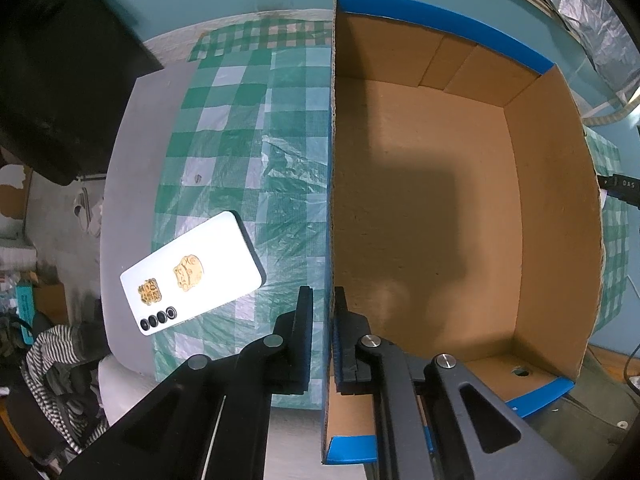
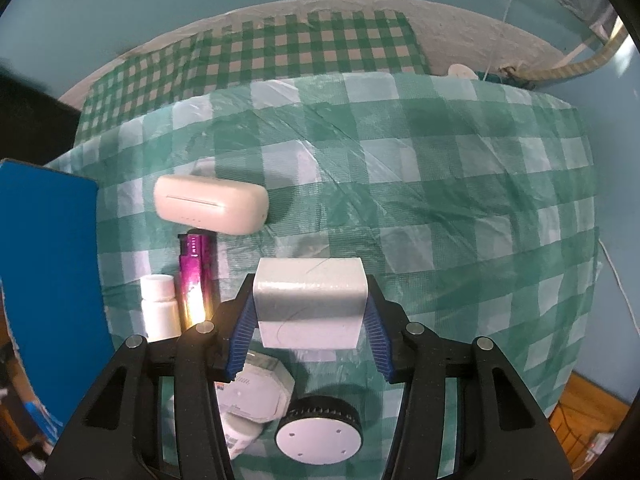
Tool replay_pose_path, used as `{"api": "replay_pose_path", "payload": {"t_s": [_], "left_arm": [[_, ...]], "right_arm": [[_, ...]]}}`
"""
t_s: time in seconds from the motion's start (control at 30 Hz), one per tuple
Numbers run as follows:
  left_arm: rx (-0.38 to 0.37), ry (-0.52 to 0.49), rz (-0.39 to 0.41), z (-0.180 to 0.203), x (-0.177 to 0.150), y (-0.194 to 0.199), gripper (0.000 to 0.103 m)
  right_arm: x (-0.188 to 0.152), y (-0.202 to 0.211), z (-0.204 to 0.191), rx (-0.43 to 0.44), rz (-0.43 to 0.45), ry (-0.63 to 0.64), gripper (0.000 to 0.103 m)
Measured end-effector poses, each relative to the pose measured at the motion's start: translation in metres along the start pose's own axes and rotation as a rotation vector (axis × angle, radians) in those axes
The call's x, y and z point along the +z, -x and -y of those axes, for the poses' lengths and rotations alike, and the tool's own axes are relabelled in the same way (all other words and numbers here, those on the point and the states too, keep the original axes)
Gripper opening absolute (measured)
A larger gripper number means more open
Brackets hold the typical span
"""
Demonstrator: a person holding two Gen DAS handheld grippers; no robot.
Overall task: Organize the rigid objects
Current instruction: 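Lift the white charger with the right tool and carry it over the box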
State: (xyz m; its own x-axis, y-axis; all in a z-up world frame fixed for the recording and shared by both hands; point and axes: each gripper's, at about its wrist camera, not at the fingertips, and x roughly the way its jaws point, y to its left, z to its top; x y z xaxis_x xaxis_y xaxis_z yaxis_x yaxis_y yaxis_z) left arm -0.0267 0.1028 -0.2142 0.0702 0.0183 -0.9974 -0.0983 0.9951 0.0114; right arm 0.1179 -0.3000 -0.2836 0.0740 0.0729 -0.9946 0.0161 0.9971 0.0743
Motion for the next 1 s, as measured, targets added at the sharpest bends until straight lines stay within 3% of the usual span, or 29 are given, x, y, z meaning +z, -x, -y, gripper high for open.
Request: {"api": "replay_pose_path", "payload": {"t_s": [0.47,1.0], "left_arm": [[-0.003,-0.014,0.016,0.000,0.000,0.005,0.008],[-0.014,-0.029,0.036,0.001,0.002,0.013,0.006]], "right_arm": [[-0.005,0.033,-0.021,0.009,0.035,0.039,0.049],[0.000,0.079,-0.084,0.064,0.080,0.166,0.049]]}}
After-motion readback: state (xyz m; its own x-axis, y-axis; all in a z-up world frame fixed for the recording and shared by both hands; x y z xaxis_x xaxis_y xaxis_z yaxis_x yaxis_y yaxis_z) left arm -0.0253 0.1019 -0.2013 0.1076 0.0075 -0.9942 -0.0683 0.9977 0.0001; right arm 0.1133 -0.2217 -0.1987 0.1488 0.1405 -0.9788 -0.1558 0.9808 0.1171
